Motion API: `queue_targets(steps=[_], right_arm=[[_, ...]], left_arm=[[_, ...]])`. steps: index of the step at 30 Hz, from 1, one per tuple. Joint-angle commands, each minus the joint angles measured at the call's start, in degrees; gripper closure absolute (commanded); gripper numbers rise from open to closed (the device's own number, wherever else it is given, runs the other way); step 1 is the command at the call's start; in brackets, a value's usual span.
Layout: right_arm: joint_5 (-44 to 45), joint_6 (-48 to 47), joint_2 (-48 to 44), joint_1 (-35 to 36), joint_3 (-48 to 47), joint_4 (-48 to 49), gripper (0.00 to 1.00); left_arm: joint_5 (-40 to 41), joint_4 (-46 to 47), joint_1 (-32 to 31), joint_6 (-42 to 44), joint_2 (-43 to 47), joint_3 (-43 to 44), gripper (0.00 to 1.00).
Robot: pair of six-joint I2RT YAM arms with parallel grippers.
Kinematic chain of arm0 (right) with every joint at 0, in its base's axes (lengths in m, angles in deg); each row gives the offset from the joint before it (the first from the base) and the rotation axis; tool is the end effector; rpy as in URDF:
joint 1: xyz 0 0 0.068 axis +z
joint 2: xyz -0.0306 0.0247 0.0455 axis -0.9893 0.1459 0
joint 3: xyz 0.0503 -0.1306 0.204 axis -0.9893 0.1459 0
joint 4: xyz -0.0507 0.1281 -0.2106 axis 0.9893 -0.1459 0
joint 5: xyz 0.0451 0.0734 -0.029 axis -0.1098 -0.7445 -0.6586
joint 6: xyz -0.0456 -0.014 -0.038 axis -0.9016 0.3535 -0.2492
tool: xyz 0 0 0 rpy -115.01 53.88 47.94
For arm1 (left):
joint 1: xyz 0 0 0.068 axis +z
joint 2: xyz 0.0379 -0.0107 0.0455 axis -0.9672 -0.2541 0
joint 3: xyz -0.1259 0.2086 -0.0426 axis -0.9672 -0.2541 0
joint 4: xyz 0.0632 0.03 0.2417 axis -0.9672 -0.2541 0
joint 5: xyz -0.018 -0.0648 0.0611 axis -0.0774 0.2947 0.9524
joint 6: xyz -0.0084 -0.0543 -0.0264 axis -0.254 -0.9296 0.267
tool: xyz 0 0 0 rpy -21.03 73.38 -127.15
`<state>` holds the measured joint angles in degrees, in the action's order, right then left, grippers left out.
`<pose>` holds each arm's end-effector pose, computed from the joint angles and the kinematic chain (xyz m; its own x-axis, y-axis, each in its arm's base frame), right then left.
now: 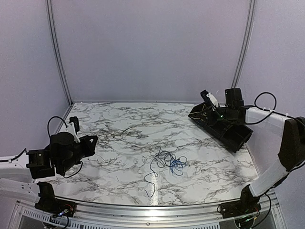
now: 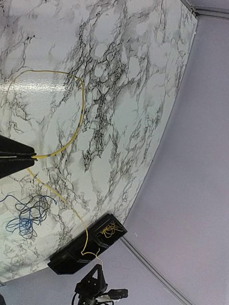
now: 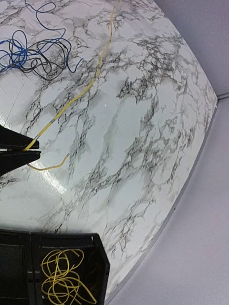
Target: Untangle the cables
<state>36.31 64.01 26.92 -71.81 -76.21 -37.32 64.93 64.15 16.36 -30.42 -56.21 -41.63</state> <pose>0.3213 0.0817 0.2368 -0.3987 -0.3085 -0.8637 -0.7300 0.6768 0.0952 0.1275 -0.1593 0.2335 -0.3836 -0.4759 -0.7915 0.1800 0.8020 -0.5695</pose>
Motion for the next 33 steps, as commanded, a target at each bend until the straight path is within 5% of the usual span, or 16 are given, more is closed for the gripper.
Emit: queue_targets(steps=[1,22,28,33], right_arm=[[3.9,-7.09,-1.03,6.79,0.36,-0.74,0.98],[1.49,-8.08,17.7,23.38,-22.53,-9.74,0.95],[1.69,-9.46,23.47,24.81,-26.24,-15.85,0.7],[6.06,-9.3,18.73,24.57,-21.36,-12.63,0.54]], left_arm=[[-0.57,5.94,0.47,1.66,-4.45,-0.66,1.0],[-10.48,25.29,4.73,9.02,-37.21,19.9,1.0],[-12.83,27.57,6.19,8.41,-41.67,21.12,1.0],[-13.91,28.24,7.37,7.84,-42.05,19.86,1.0]])
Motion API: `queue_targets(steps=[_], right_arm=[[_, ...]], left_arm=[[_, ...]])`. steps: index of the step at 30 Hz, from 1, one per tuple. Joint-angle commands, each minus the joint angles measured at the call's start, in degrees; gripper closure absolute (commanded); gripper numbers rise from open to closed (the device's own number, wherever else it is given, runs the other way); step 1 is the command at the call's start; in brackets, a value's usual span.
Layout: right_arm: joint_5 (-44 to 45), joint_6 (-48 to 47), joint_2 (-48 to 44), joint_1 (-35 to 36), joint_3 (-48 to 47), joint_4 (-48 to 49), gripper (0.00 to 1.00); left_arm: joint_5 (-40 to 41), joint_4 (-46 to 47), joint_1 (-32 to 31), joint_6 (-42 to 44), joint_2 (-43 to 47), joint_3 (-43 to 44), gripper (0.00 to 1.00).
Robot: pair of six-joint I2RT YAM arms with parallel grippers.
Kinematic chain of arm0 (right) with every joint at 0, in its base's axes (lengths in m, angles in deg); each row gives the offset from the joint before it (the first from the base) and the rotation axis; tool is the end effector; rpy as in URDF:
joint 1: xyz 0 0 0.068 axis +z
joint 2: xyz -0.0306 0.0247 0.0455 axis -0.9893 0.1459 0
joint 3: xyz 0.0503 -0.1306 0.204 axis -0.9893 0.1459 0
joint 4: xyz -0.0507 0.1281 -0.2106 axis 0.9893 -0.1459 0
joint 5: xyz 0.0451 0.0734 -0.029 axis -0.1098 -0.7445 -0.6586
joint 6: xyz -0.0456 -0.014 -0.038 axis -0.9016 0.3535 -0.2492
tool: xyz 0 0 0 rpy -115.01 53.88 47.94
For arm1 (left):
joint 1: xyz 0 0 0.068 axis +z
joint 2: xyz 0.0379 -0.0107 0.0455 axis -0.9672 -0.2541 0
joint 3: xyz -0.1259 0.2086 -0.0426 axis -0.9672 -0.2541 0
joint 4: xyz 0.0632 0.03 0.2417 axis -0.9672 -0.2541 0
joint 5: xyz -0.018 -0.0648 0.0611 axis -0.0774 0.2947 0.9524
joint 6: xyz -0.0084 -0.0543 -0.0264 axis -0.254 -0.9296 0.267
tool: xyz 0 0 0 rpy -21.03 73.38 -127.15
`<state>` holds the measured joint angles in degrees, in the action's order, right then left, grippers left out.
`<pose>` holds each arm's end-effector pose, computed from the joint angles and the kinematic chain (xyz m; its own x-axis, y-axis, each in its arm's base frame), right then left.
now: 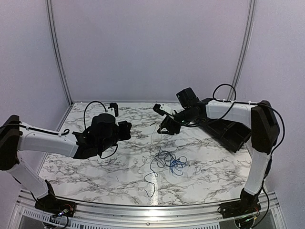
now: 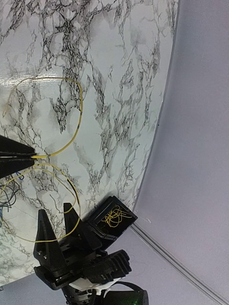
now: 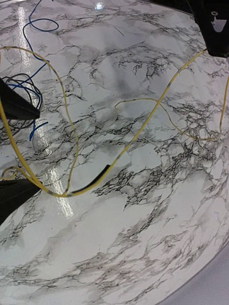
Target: Untangle the cables
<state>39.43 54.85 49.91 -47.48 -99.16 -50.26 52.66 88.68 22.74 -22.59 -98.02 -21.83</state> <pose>0.3244 0.2485 0.2047 -0.2404 -0.6122 -0.7533 -0.9564 0.2820 0.0760 0.2208 -0.2578 0.2150 -0.4083 -0.3820 -0.8291 0.3005 0.8014 -0.5172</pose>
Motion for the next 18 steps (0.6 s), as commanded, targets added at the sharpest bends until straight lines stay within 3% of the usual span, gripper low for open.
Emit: queue_targets(steps=[1,13,18], right_arm=[[3.75,0.07,-5.03,0.3,1.95,0.48,0.52],[10.12,-1.79,-5.25,-0.62,5.48,-2.06,0.49],[2.1,1.56,-5.35,-4.83,4.19,-4.1,0.47]], left_arm=[[-1.78,3.88,1.09,-0.07,-0.32,-0.1,1.0],[-2.05,5.1,1.99,-1.02,-1.85,-1.94,1.0],[-2.59,5.08,2.31,-0.58,-0.96,-3.35,1.0]])
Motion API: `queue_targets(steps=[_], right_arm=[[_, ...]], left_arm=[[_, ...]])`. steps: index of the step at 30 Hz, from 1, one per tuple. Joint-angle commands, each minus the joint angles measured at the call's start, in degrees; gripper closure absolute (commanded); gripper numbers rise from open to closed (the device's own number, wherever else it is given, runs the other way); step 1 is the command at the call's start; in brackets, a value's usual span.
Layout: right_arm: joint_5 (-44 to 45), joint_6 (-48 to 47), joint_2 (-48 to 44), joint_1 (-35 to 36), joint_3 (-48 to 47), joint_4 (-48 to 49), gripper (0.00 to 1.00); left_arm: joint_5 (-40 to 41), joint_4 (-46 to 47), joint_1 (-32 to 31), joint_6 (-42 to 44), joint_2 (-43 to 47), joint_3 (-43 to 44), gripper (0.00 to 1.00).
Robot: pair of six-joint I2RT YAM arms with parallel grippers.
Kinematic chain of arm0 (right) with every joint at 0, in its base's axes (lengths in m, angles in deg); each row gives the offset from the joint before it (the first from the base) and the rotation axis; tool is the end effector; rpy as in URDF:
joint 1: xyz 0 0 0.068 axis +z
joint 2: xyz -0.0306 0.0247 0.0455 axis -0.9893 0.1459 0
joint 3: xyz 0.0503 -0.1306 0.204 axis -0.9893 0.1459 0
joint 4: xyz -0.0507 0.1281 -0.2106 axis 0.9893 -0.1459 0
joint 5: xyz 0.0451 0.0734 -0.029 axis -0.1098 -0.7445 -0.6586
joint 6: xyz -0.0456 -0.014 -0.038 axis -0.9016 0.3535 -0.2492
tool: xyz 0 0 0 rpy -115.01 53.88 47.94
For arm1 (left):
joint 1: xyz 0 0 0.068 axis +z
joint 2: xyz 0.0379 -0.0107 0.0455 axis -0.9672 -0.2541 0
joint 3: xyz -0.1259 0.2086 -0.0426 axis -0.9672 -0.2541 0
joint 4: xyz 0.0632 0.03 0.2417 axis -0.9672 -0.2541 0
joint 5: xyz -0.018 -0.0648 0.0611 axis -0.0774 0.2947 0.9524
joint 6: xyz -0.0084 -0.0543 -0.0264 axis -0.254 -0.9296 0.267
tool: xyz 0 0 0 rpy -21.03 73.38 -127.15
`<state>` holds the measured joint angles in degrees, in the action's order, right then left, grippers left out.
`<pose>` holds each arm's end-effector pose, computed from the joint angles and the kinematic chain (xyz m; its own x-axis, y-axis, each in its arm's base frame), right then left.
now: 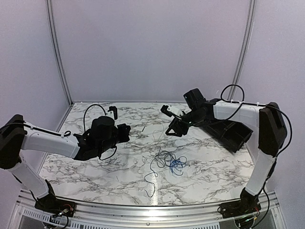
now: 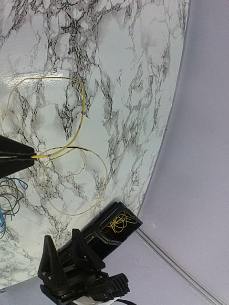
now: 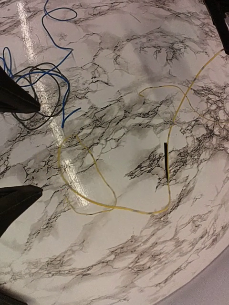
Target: Untangle the cables
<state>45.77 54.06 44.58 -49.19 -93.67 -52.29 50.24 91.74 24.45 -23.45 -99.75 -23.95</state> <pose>0.3144 0.2225 0.2057 -0.2797 -0.6583 -0.6989 -0.9281 0.3717 0.0213 0.2269 -0.2520 0.1992 -0.4306 -0.3855 -0.8161 0.2945 0.7947 -0.5308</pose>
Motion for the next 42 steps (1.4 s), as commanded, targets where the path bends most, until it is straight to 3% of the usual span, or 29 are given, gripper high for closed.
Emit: queue_targets(steps=[1,7,17,21,25,26,28,32,34,38,42], right_arm=[[-4.39,2.13,0.05,-3.13,-1.48,-2.24,0.47],[-8.97,3.32,3.03,-2.53,-3.71,-4.26,0.4],[-5.45,8.89,11.35,-2.35,-11.21,-2.6,0.41],[-6.49,11.43,13.28,-2.45,-13.23,-1.39,0.57],[-6.2,12.48,13.01,-3.01,-14.15,-0.46,0.95],[-6.08,12.54,12.59,-3.37,-14.38,-0.39,1.0],[-5.97,12.72,11.22,-4.45,-14.82,0.01,1.0],[-5.68,12.65,7.49,-7.36,-16.44,0.76,1.0],[-5.15,12.02,5.89,-8.63,-17.26,0.78,1.0],[-4.07,11.45,2.95,-10.84,-18.42,1.46,1.0],[-2.57,11.21,0.46,-13.07,-20.35,1.89,1.0]], left_arm=[[-0.61,2.02,0.64,0.19,0.65,-1.28,1.0],[-2.45,2.56,0.64,-0.85,-0.52,-0.64,1.0],[-4.84,3.41,0.64,-1.84,-2.17,0.84,1.0],[-5.57,3.43,0.63,-2.02,-2.8,1.48,1.0],[-5.84,3.48,0.62,-1.87,-3.12,1.65,1.0],[-6.16,3.44,0.6,-1.59,-3.12,1.75,1.0],[-6.95,3.35,0.64,-0.74,-3.01,1.87,1.0],[-7.86,0.15,0.73,0.77,-1.11,1.84,0.66],[-8.91,-3.94,0.87,2.03,0.0,3.08,0.58],[-11.48,-12.05,0.86,4.78,1.86,6.4,0.5],[-11.55,-21.66,1.05,7.14,2.87,11.66,0.49]])
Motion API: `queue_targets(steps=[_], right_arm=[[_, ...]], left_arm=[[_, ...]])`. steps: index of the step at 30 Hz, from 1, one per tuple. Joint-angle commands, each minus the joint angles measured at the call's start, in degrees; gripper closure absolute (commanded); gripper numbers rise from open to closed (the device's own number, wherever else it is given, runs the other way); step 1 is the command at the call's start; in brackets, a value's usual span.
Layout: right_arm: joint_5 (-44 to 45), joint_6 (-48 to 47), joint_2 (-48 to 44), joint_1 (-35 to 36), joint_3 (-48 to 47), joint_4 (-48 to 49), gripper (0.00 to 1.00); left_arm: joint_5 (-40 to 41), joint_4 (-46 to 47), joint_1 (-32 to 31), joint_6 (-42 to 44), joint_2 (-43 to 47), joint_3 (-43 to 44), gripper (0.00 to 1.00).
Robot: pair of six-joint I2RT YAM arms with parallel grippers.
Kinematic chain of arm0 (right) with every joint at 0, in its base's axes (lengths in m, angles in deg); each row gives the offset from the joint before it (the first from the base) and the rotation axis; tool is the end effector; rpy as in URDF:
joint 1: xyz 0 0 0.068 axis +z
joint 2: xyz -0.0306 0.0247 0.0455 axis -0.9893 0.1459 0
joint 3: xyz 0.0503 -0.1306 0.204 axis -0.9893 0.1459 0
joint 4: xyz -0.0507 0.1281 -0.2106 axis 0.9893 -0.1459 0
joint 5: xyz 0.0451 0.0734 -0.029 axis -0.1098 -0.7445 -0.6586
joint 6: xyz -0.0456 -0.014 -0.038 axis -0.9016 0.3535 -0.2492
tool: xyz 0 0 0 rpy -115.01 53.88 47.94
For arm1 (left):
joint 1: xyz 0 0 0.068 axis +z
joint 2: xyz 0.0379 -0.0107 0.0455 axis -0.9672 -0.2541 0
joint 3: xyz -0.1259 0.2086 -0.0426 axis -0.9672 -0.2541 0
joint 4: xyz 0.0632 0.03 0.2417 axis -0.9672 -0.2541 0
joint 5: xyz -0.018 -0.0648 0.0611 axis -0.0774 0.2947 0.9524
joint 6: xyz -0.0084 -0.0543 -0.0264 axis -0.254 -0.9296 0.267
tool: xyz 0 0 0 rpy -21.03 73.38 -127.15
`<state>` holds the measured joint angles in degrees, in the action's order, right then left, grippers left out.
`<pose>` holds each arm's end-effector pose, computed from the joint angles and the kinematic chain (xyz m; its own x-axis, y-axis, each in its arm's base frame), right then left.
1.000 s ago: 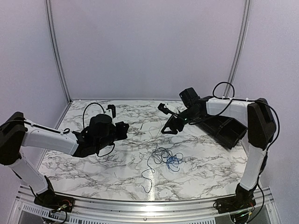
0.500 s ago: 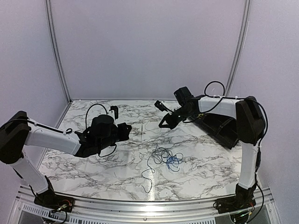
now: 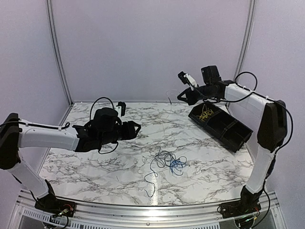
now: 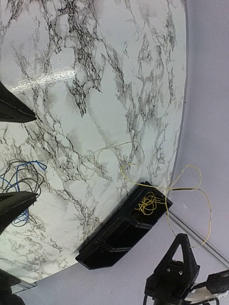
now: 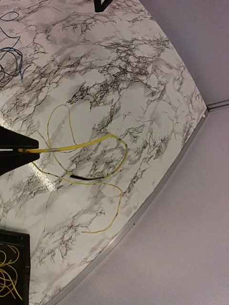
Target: Untangle the cables
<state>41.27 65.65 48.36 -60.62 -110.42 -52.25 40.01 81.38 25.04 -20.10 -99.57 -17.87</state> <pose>0.3858 0.1720 0.2753 -0.3949 -0.3927 -0.8306 -0.7973 0.5956 0.0974 0.2307 -0.2633 0.2139 -0.5294 -0.2429 -0.8128 0.4060 0.7687 -0.4942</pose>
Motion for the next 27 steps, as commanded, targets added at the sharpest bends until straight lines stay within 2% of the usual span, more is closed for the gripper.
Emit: queue_targets(steps=[1,6,14,18,27], right_arm=[[2.28,-0.52,-3.68,-2.23,-4.39,1.91,1.0],[4.83,-0.99,-4.02,-5.96,-9.46,1.02,1.0],[7.86,-1.73,-1.55,-11.47,-17.73,-1.52,1.0],[10.08,-2.55,-1.14,-13.6,-18.36,-1.07,1.0],[13.03,-2.8,0.05,-19.79,-17.25,0.04,1.0]], left_arm=[[-1.28,-14.32,0.59,4.57,2.36,7.95,0.48],[-3.73,-24.73,1.44,8.6,-1.28,19.55,0.48],[-13.63,-27.23,4.1,4.49,-8.14,27.78,0.48],[-14.41,-26.9,6.01,1.99,-9.66,26.39,0.48],[-18.07,-19.44,12.66,-1.91,-6.24,16.18,0.52]])
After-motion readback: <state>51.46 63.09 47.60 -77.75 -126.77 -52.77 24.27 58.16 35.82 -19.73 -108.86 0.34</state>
